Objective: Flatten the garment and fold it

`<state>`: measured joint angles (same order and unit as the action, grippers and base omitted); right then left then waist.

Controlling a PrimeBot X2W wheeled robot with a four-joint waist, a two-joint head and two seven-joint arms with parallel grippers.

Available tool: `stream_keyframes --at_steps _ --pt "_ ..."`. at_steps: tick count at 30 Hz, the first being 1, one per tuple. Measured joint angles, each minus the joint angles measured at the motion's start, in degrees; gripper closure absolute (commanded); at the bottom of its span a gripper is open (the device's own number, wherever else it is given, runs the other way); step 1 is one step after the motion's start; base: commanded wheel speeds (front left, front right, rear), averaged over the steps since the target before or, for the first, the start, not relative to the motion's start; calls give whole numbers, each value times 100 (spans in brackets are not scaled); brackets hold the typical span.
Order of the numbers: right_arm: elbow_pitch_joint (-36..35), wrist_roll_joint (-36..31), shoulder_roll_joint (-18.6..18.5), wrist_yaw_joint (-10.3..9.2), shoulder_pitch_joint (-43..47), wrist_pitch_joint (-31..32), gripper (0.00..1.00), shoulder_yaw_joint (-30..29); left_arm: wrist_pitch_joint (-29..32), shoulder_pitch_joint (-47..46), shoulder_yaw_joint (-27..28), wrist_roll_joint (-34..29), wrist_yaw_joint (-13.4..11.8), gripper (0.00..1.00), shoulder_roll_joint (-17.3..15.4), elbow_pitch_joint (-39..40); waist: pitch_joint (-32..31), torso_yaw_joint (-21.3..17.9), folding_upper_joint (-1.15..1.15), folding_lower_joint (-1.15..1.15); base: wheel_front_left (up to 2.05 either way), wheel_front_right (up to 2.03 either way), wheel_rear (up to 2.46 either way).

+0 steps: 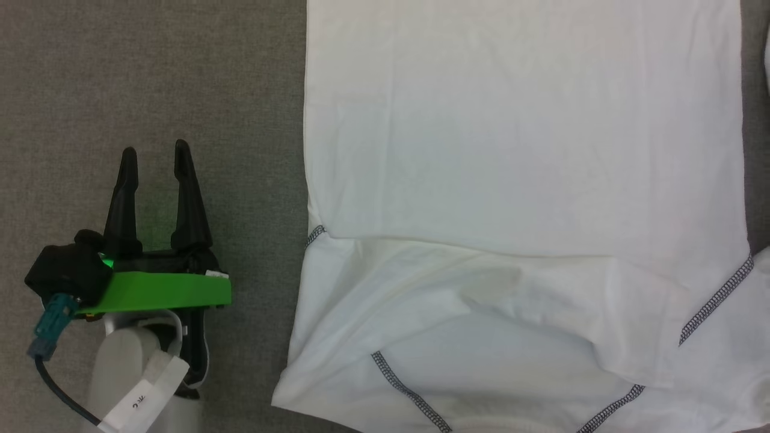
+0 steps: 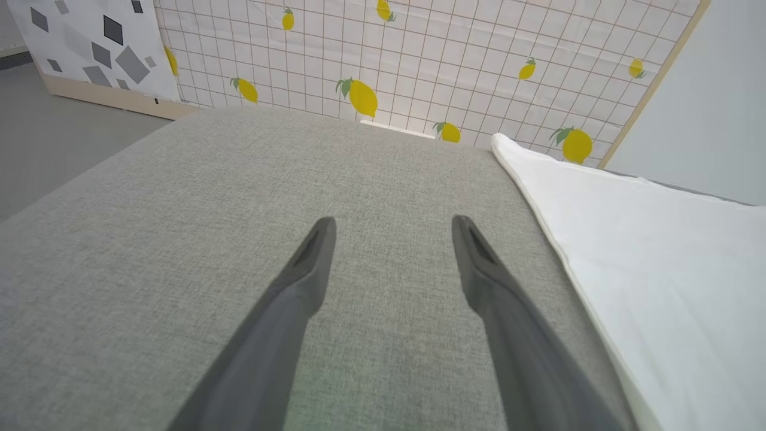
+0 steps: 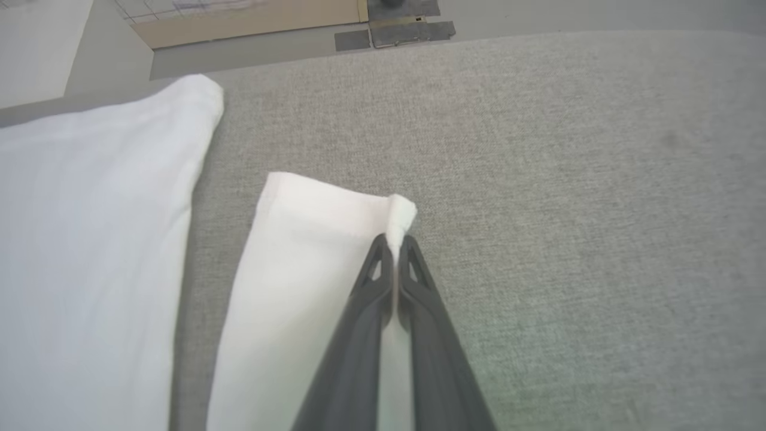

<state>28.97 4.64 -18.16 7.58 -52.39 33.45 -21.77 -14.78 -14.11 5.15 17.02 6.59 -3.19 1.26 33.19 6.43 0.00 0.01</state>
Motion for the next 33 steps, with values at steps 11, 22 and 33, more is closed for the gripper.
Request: stream_keyframes --at_steps 11,22,33 --pt "-1724 355 -3 0 1327 -545 100 565 0 246 164 -85 44 0 11 -265 -738 -227 0 -1 0 0 0" --pt "-4774 566 389 0 2876 704 100 1629 -1 647 133 -83 48 0 15 -460 -1720 -478 0 -1 0 0 0" --pt "-5467 760 517 0 3289 1126 100 4194 -1 889 -12 16 49 0 18 -578 -2324 -420 0 -1 0 0 0"
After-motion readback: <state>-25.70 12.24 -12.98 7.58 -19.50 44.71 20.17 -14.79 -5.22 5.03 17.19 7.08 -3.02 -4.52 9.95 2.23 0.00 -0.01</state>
